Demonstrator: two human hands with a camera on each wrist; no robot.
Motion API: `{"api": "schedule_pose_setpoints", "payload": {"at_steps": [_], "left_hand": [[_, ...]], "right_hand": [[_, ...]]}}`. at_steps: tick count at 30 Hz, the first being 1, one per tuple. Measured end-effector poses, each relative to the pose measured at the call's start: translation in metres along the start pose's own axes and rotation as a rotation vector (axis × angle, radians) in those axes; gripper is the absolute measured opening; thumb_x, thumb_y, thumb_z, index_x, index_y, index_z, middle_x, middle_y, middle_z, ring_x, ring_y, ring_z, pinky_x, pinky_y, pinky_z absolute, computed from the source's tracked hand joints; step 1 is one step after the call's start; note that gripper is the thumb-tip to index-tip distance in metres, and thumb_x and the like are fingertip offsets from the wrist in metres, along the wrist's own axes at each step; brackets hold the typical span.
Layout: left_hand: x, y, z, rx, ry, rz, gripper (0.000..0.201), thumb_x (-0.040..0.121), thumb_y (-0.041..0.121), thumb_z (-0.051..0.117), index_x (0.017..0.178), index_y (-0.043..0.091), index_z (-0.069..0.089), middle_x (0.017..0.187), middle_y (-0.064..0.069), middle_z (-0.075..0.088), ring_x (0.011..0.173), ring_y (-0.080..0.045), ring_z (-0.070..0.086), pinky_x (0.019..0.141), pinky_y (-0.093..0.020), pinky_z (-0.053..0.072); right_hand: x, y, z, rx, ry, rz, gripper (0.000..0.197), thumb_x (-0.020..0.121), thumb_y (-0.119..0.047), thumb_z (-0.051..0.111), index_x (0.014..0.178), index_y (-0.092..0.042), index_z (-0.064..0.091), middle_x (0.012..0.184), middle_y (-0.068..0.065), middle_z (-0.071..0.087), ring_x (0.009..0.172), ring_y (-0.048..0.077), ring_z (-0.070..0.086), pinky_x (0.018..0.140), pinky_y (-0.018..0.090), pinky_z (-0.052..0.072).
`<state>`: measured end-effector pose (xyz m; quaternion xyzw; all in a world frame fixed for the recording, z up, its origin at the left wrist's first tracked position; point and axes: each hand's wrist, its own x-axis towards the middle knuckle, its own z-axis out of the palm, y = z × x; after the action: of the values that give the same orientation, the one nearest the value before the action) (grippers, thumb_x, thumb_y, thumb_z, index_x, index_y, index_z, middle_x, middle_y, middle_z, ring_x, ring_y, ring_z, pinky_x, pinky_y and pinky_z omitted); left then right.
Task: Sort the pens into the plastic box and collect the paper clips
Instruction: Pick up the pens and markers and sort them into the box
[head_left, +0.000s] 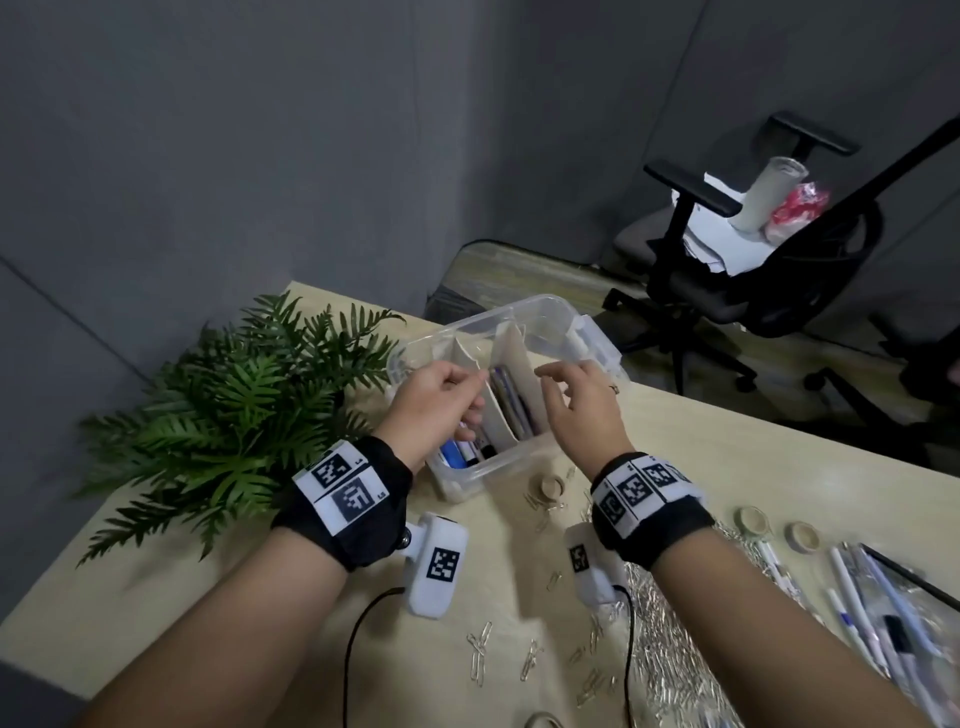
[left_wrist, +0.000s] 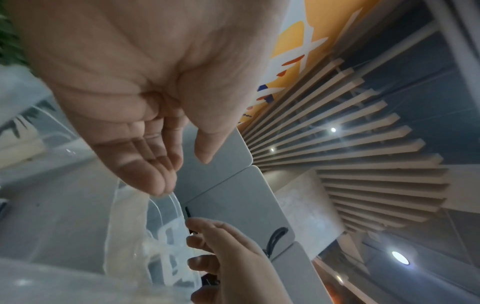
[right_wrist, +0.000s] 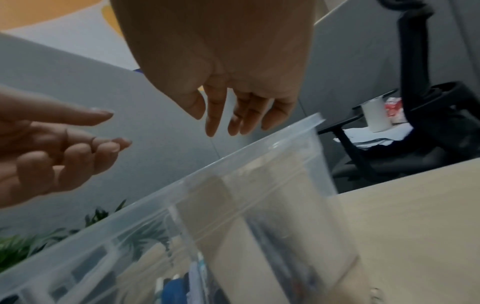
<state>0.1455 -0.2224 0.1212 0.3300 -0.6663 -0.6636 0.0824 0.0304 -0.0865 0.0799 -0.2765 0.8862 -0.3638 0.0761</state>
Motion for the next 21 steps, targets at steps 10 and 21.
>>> {"api": "schedule_pose_setpoints", "payload": {"at_steps": [10,21], "left_hand": [[-0.038,-0.004,0.098,0.072,-0.268,-0.030,0.014,0.092,0.018,0.060,0.097,0.006,0.055,0.084,-0.012,0.058,0.063,-0.013,0.054,0.047,-0.023,0.047],[-0.100,-0.098,0.222,0.602,-0.455,-0.153,0.029,0.079,0.034,0.073,0.093,0.014,0.058,0.090,-0.004,0.063,0.076,-0.020,0.061,0.071,-0.037,0.054]], "right_hand": [[-0.097,0.115,-0.111,-0.030,0.015,0.240,0.009,0.092,-0.022,0.057,0.093,-0.019,0.065,0.093,-0.003,0.062,0.073,0.008,0.053,0.069,0.022,0.038],[-0.228,0.234,-0.153,-0.294,-0.395,0.556,0.031,0.076,-0.055,0.069,0.085,-0.027,0.058,0.084,-0.005,0.066,0.076,0.013,0.063,0.075,0.034,0.056]]}}
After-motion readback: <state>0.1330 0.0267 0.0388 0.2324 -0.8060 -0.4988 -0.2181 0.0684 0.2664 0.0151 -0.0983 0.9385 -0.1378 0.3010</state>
